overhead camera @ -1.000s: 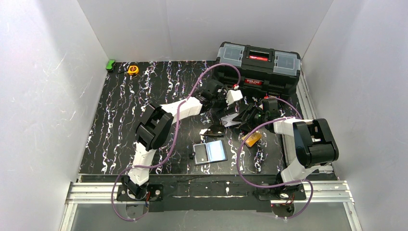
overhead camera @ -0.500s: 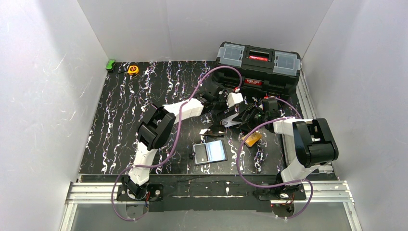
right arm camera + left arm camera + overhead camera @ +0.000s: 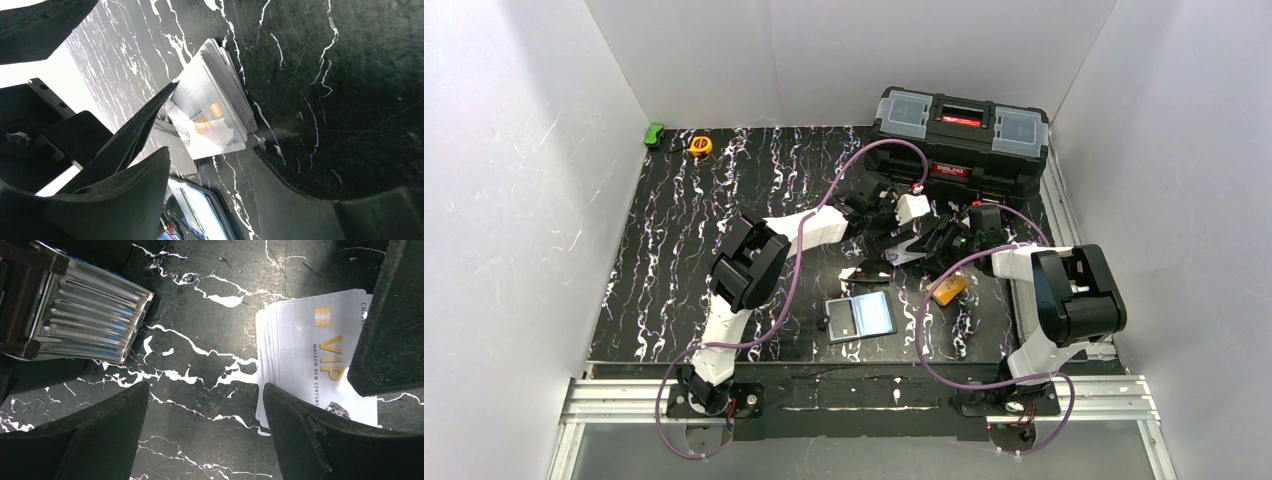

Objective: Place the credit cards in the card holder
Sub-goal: Pick up the credit card from the center of the board.

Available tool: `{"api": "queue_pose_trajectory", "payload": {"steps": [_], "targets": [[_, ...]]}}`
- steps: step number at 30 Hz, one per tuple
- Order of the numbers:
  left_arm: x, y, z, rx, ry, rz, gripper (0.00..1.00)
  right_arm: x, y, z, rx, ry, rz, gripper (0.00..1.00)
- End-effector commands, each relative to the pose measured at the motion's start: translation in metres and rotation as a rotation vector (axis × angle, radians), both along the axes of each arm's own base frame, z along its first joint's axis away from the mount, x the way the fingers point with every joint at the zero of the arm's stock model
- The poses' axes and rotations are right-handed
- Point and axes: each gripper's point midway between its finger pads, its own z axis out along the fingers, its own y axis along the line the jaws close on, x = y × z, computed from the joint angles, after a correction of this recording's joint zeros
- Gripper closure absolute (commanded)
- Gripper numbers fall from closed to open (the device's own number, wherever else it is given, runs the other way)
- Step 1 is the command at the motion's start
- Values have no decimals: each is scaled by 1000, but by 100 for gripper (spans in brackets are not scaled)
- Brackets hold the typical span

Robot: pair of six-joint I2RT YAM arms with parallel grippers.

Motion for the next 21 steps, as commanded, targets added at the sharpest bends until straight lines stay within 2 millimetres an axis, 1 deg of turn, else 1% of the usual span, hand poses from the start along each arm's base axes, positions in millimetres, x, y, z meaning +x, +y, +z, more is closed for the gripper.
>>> {"api": "queue_pose_trajectory", "payload": {"steps": [1, 5, 11, 17, 21], "targets": [[-3, -1, 15, -7, -18, -6, 16, -4, 0, -7, -5, 19, -2, 33], [-4, -4, 23, -28, -13, -4, 16, -5, 1, -5, 6, 14, -2, 34], [-10, -2, 18, -21, 11, -9, 16, -8, 2, -1, 18, 10, 0, 34], [-8, -3, 20, -31, 7, -5, 15, -12, 2, 3, 26, 8, 3, 34], [-9, -4, 21, -35, 11, -6, 15, -8, 3, 4, 35, -2, -5, 34]]}}
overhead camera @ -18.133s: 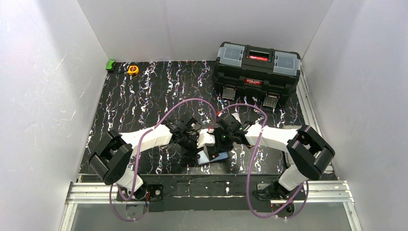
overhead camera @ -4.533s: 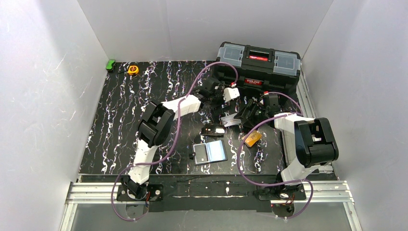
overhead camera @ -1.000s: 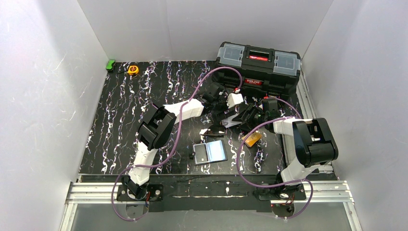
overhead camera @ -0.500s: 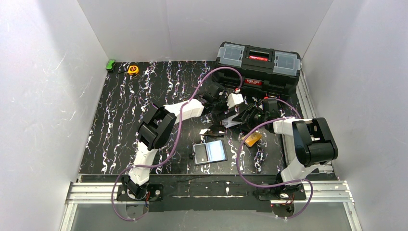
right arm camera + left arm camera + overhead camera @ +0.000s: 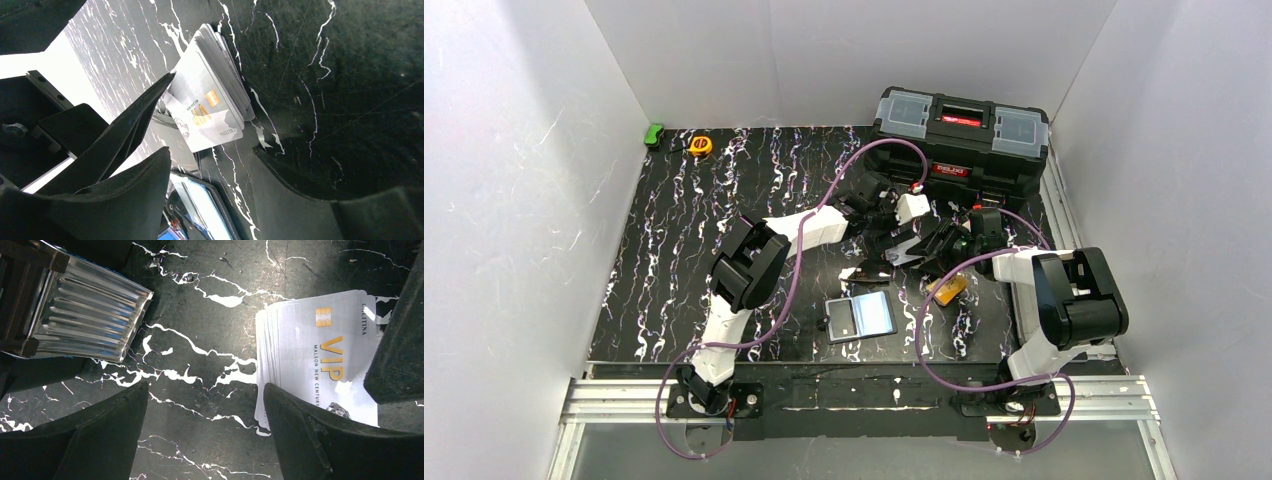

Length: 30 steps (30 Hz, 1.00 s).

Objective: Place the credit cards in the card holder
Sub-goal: Pick up the credit card from the center of the board.

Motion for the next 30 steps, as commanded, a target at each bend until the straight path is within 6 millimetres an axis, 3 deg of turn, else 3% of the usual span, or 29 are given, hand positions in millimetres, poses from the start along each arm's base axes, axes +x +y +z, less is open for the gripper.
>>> {"api": "queue_pose_trajectory", "payload": {"steps": [1, 6, 17, 30], "targets": [[-9, -4, 21, -31, 4, -17, 15, 2, 3, 4, 17, -14, -4, 34], [-11, -2, 19, -28, 14, -20, 15, 11, 8, 3, 56, -20, -15, 40], [-20, -4, 20, -25, 25, -46, 16, 14, 10, 6, 80, -37, -25, 41], [-36, -4, 20, -20, 62, -78, 17, 8, 8, 4, 73, -25, -25, 42]]}}
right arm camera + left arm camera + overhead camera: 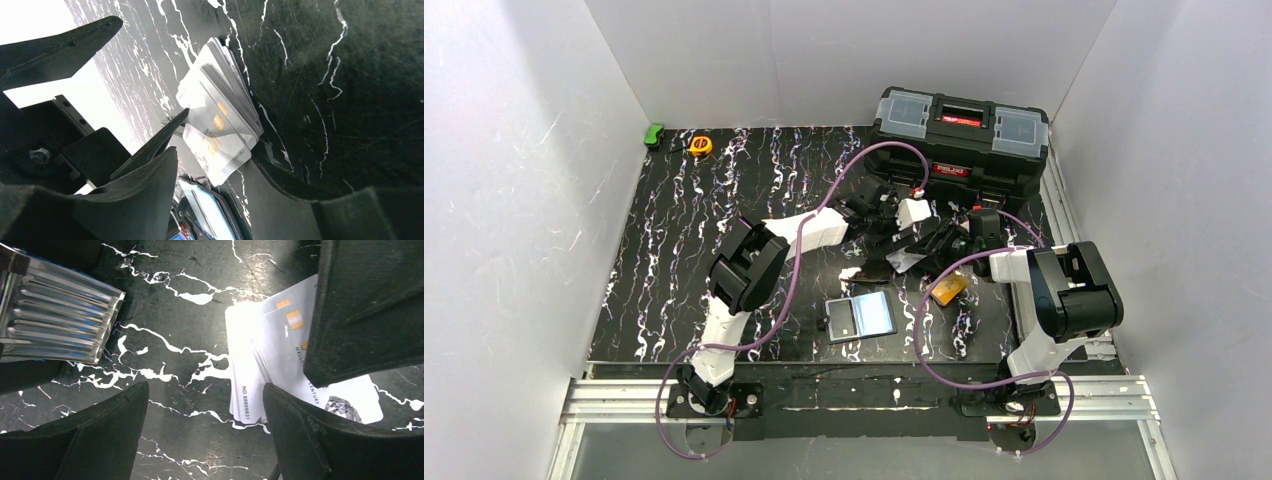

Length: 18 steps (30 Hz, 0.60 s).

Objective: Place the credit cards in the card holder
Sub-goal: Pick up the credit card from the center of the board.

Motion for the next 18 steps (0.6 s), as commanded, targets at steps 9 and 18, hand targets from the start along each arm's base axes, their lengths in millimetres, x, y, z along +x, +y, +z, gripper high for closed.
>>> {"api": "queue_pose_trajectory", "payload": {"steps": [9, 18], "targets": [[-22, -4, 24, -21, 29, -49, 18, -7, -1, 1, 5, -3, 3, 52], [-18, -2, 23, -11, 20, -28, 17, -13, -3, 5, -6, 3, 11, 63]]}}
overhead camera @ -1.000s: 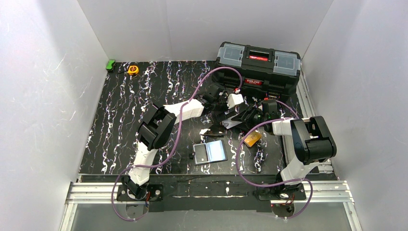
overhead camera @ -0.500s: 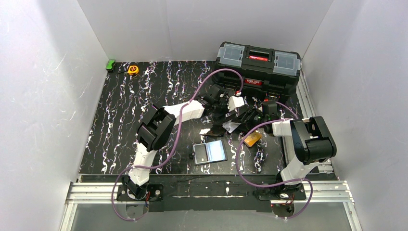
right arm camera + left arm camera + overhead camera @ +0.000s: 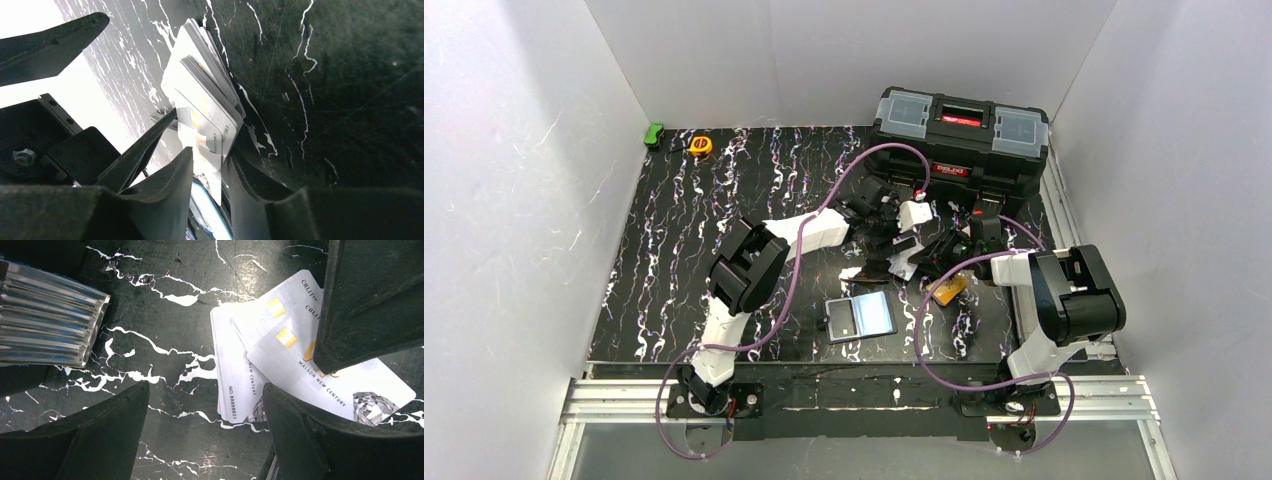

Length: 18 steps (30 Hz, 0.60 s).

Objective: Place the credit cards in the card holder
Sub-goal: Pick up the credit card from the center of the board.

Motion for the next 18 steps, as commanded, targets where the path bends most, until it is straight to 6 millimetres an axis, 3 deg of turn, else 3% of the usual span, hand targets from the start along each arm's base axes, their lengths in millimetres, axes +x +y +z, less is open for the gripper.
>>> {"api": "queue_pose_trajectory", "payload": {"steps": [1, 4, 6, 11, 18], "targets": [[-5, 2, 25, -17, -10, 6, 17, 0, 0, 13, 0, -33, 12, 67], [-1, 4, 28, -23, -5, 28, 17, -2, -1, 17, -9, -37, 16, 79], [1, 7, 30, -20, -9, 34, 17, -4, -2, 19, -15, -39, 18, 81], [1, 9, 29, -15, -18, 26, 17, -7, -2, 18, -19, -20, 32, 76], [10, 12, 40, -19, -36, 41, 16, -8, -2, 14, -30, 7, 34, 77]]}}
